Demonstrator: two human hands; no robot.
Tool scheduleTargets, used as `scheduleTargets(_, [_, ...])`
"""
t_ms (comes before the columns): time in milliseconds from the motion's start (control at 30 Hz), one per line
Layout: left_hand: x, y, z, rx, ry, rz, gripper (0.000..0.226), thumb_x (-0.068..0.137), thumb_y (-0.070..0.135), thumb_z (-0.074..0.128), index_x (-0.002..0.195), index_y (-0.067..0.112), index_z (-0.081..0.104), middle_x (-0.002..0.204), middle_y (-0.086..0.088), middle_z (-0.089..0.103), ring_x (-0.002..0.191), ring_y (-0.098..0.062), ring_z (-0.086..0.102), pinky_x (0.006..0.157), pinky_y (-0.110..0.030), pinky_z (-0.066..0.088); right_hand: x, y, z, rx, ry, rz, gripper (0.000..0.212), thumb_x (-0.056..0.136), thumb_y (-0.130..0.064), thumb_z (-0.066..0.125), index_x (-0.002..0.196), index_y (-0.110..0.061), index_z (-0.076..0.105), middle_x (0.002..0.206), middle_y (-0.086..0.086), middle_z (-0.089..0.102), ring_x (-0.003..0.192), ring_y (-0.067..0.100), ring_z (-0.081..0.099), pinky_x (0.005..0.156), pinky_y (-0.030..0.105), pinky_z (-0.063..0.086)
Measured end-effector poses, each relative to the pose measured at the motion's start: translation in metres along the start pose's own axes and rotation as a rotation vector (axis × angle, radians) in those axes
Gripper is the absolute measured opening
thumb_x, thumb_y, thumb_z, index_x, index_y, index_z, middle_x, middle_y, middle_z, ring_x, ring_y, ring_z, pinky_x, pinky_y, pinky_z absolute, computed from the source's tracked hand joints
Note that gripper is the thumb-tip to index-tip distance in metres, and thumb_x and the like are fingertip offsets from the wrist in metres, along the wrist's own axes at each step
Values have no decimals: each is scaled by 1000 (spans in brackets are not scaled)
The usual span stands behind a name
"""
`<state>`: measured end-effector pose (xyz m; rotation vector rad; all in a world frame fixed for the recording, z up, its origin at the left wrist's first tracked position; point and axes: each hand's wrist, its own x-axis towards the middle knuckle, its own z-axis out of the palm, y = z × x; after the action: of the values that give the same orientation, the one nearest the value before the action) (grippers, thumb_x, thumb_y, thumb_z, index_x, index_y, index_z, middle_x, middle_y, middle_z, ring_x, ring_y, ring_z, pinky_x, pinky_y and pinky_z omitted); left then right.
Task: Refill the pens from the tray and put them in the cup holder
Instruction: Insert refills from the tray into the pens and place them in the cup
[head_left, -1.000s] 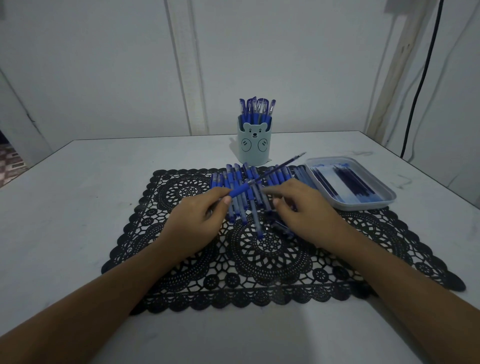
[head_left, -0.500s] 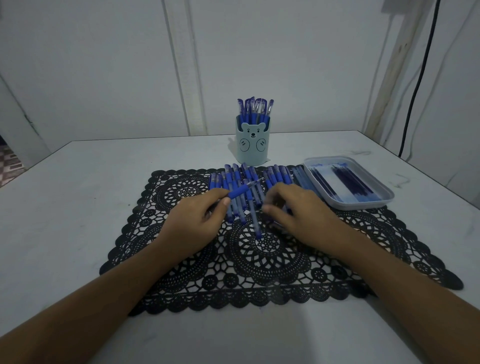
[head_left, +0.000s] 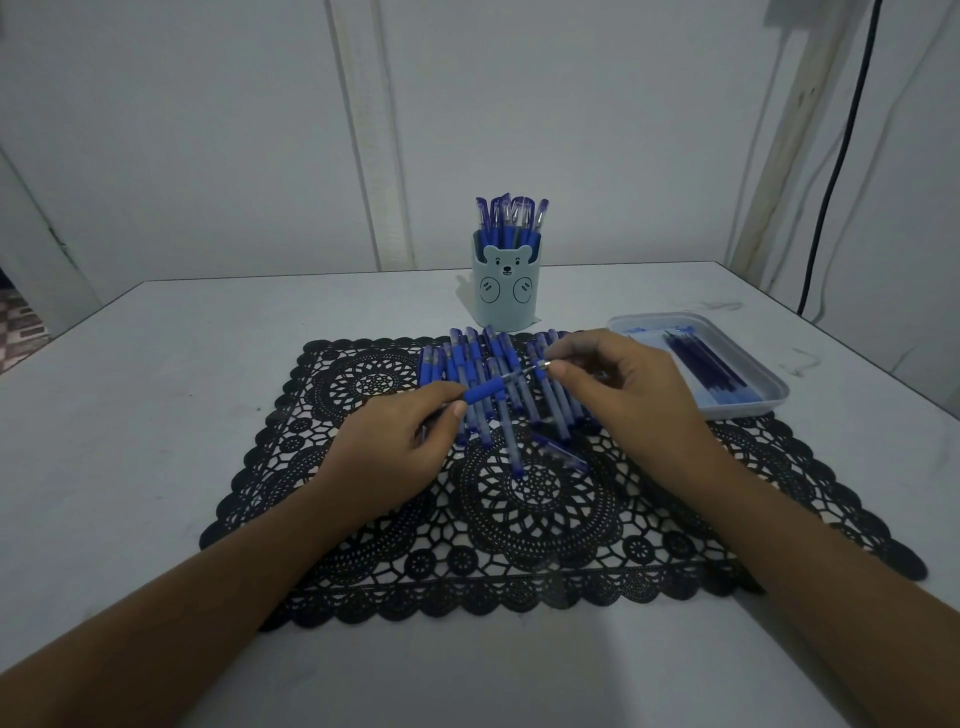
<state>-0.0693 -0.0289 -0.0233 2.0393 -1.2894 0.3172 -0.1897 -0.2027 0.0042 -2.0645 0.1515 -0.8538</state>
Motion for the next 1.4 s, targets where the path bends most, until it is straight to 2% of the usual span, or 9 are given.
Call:
scheduleTargets(267, [-3, 8, -3, 133, -36, 106, 35, 89, 39, 34, 101, 26, 64, 61, 23, 45, 56, 10, 46, 46, -5, 28, -5, -3, 3, -176, -199, -5, 21, 91, -27, 52, 71, -35, 55, 62, -7, 56, 56, 4, 47, 54, 18, 40])
scheduleTargets(400, [-3, 10, -3, 119, -30, 131, 35, 90, 37, 35, 103, 23, 64, 63, 25, 43, 57, 14, 46, 50, -2, 33, -7, -4, 5, -266, -198, 16, 38, 93, -41, 35, 66, -21, 53, 56, -3, 51, 52, 4, 46, 54, 15, 37])
scheduleTargets(500, [-2, 9, -3, 108, -21, 124, 36, 89, 38, 35, 102, 23, 64, 58, 27, 40, 61, 11, 49, 52, -4, 35, -6, -5, 1, -180, -269, 45, 16, 93, -33, 46, 80, -24, 51, 67, -3, 53, 56, 2, 44, 56, 14, 39])
scheduleTargets(633, [-3, 10, -1, 137, -39, 148, 33, 89, 37, 36, 100, 24, 64, 62, 24, 43, 60, 16, 45, 55, -1, 34, -6, -4, -1, -290, -262, 19, 33, 94, -37, 41, 69, -21, 55, 64, 4, 60, 55, 13, 51, 61, 30, 46])
scheduleTargets(767, [-2, 8, -1, 127, -23, 136, 33, 89, 37, 35, 100, 24, 64, 62, 21, 48, 55, 10, 46, 55, -5, 37, -7, -6, -1, -251, -358, 36, 15, 93, -33, 47, 86, -21, 55, 70, -5, 58, 57, 2, 48, 54, 11, 40])
scheduleTargets(867, [-3, 9, -1, 147, -38, 147, 34, 89, 38, 35, 101, 25, 64, 63, 24, 44, 59, 13, 47, 56, -3, 35, -7, -5, -1, -284, -336, 28, 26, 94, -35, 41, 74, -24, 54, 59, -8, 54, 51, 2, 47, 52, 13, 37])
scheduleTargets(1133, [-3, 9, -1, 158, -61, 142, 33, 89, 38, 35, 101, 27, 64, 63, 21, 49, 59, 11, 47, 55, -4, 36, -6, -4, -2, -240, -341, 42, 23, 94, -35, 42, 76, -25, 52, 70, -1, 57, 59, 7, 48, 59, 21, 41])
scheduleTargets(1300, [-3, 10, -2, 176, -48, 137, 37, 90, 39, 34, 104, 26, 65, 66, 25, 49, 53, 4, 44, 47, -4, 32, -5, -3, -3, -278, -373, 26, 13, 93, -30, 47, 81, -26, 50, 69, -6, 52, 55, 2, 42, 54, 13, 36])
scheduleTargets(1400, [-3, 8, -3, 155, -32, 156, 36, 90, 37, 36, 104, 23, 66, 73, 17, 62, 71, 2, 47, 57, -2, 36, -5, -4, -1, -303, -366, 17, 22, 94, -30, 43, 73, -27, 47, 62, -6, 49, 52, 3, 38, 52, 15, 35])
